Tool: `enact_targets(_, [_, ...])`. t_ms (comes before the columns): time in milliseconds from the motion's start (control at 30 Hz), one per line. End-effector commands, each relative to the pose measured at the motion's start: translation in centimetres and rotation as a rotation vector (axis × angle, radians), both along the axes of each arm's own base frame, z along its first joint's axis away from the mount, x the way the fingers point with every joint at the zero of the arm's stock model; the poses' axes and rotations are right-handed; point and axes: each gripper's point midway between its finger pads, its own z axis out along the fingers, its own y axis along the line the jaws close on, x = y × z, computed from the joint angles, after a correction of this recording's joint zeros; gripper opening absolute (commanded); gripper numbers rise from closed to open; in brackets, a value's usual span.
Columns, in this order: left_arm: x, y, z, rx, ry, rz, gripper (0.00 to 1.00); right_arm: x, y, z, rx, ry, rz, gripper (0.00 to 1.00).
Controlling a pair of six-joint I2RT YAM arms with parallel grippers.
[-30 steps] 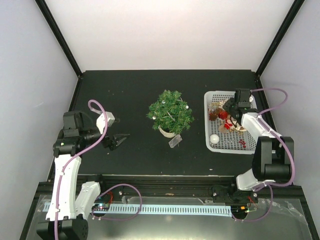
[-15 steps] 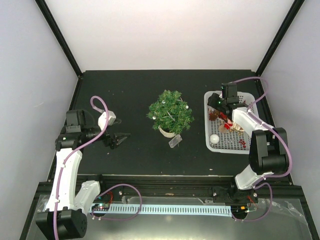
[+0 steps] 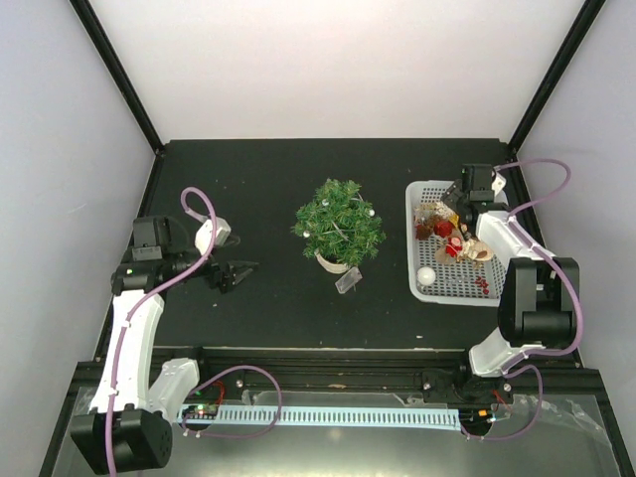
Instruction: Decorate the small christmas tree
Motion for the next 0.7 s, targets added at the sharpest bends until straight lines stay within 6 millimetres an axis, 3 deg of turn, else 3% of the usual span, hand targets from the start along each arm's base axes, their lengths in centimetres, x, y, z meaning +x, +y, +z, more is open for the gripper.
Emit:
enact_targets(0, [0.6, 0.3, 0.2, 0.002, -0.002, 0.014, 0.99, 2.1, -3.0, 3.0, -0.044, -0.093, -0.052, 0.76])
enact_targets(133, [0.8, 0.2, 0.0, -0.005, 0.015, 0.003, 0.99, 3.6, -4.7, 4.3, -0.112, -0.128, -0.028, 0.76])
enact_targets(300, [0.8, -0.1, 0.0, -0.021, 0.04, -0.019, 0.99, 4.3, -5.9, 2.9, -0.135, -0.058, -0.024, 0.76])
enact_targets(533, [0.8, -0.1, -0.1, -0.023, 0.058, -0.029, 0.99, 3.9, -5.8, 0.2, -0.13, -0.009, -0.007, 0.76])
enact_targets(667, [0.7, -0.2, -0.1, -0.028, 0.063, -0.036, 0.99, 3.5, -5.6, -0.2, -0.132, -0.017, -0.001, 0.76])
